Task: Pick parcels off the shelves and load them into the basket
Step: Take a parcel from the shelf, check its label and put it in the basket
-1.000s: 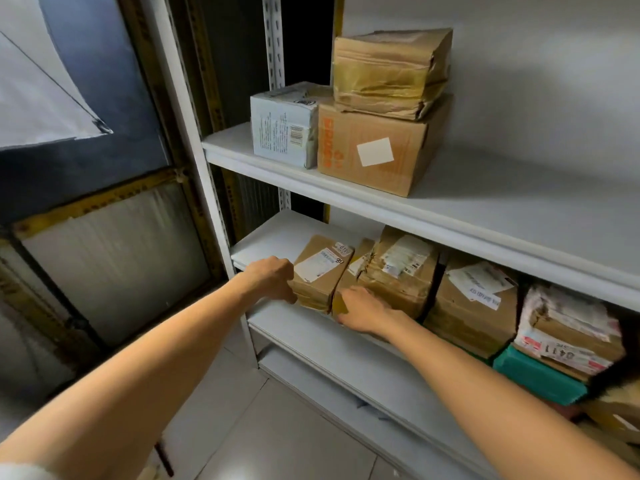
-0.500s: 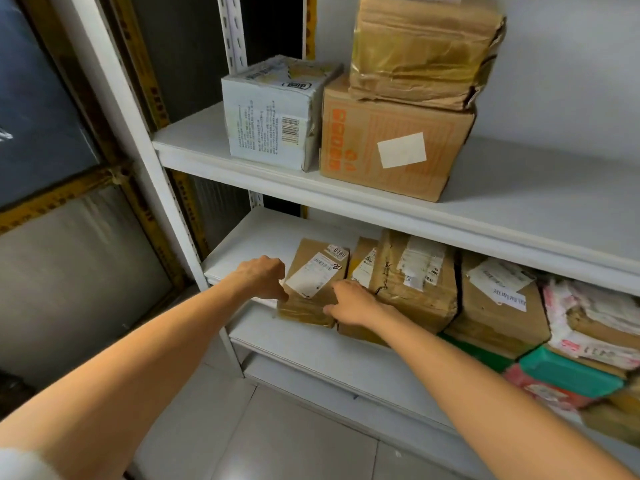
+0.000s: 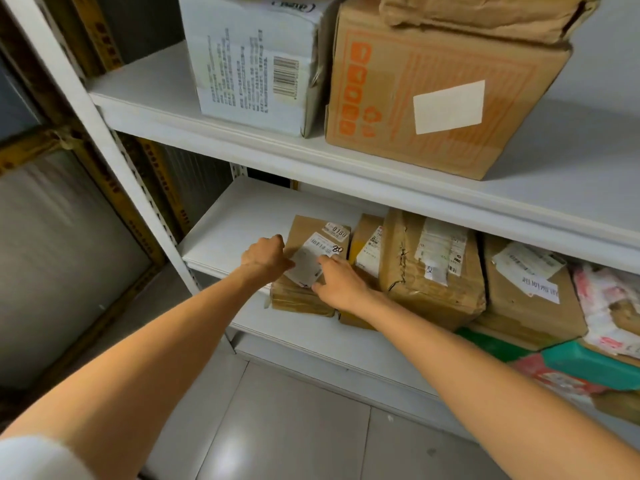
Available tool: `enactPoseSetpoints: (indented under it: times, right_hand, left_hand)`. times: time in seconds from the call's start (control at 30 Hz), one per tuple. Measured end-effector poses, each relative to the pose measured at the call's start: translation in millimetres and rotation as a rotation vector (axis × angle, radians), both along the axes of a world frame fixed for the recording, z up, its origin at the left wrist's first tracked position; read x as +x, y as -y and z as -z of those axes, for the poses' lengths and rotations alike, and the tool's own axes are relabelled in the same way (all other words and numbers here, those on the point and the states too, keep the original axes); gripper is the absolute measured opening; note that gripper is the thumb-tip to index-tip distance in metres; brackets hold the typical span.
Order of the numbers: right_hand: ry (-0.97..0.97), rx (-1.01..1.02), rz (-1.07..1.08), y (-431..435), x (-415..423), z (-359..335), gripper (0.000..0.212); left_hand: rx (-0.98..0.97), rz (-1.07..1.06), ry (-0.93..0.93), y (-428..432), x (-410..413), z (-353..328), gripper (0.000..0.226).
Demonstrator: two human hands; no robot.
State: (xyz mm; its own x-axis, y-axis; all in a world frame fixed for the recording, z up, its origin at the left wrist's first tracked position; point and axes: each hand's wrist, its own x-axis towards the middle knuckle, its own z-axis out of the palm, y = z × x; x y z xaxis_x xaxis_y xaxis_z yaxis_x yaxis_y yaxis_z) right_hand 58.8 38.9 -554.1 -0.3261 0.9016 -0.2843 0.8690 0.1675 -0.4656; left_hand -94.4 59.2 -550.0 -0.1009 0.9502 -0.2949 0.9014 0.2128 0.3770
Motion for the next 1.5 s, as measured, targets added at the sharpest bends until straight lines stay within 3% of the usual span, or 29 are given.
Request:
enactPoseSetpoints:
  times: [0.1, 0.27, 0.43, 0.57, 0.63, 0.8, 0.93, 1.03, 1.13, 1.2, 1.33, 1.5]
  right_hand:
    - [0.026, -0.006, 0.039, -0.4, -2.4, 15.0, 0.051]
    - [0.069, -0.028, 0.101, -0.1, -9.0, 38.5, 0.066]
    - [0.145, 0.078, 0.186, -0.7, -25.8, 43.0, 0.074]
    - [-0.071, -0.163, 0.303, -2.6, -34.1, 41.0, 0.108]
    - [-0.149, -0.238, 0.315, 0.9, -39.6, 42.1, 0.116]
    - [-0.215, -0.258, 0.423, 2.7, -44.9, 46.9, 0.120]
    - [-0.342, -0.294, 0.534, -1.3, -43.6, 50.2, 0.107]
    - [-0.377, -0.238, 0.475, 9.0, -43.3, 55.0, 0.105]
    - [-0.516, -0.238, 0.427, 18.1, -38.5, 56.8, 0.089]
    - [-0.532, -0.217, 0.308, 17.5, -35.8, 53.4, 0.095]
    - [-0.569, -0.209, 0.024, 19.0, -30.3, 37.8, 0.106]
    - [-0.568, -0.239, -0.261, 56.5, -16.1, 27.4, 0.113]
  left_hand:
    - [-0.076, -0.133, 0.147, -7.6, 2.2, 21.0, 0.054]
    - [-0.181, -0.288, 0.379, -3.8, -6.1, 49.9, 0.046]
    - [-0.157, -0.325, 0.377, 6.3, -14.1, 50.4, 0.044]
    - [-0.187, -0.378, 0.383, 17.3, -30.7, 54.2, 0.047]
    - [-0.192, -0.357, 0.381, 22.1, -37.7, 58.9, 0.056]
    - [-0.178, -0.349, 0.489, 28.5, -44.7, 67.7, 0.073]
    - [-0.139, -0.341, 0.486, 34.4, -45.4, 65.5, 0.072]
    - [-0.082, -0.358, 0.471, 49.6, -47.6, 60.0, 0.067]
    - [-0.030, -0.392, 0.490, 70.1, -50.1, 52.1, 0.062]
    - [0.027, -0.468, 0.523, 84.9, -52.2, 43.7, 0.067]
    - [0.119, -0.665, 0.638, 129.3, -45.1, 23.9, 0.100]
    - [0.259, -0.943, 0.690, 208.3, -0.3, 12.7, 0.101]
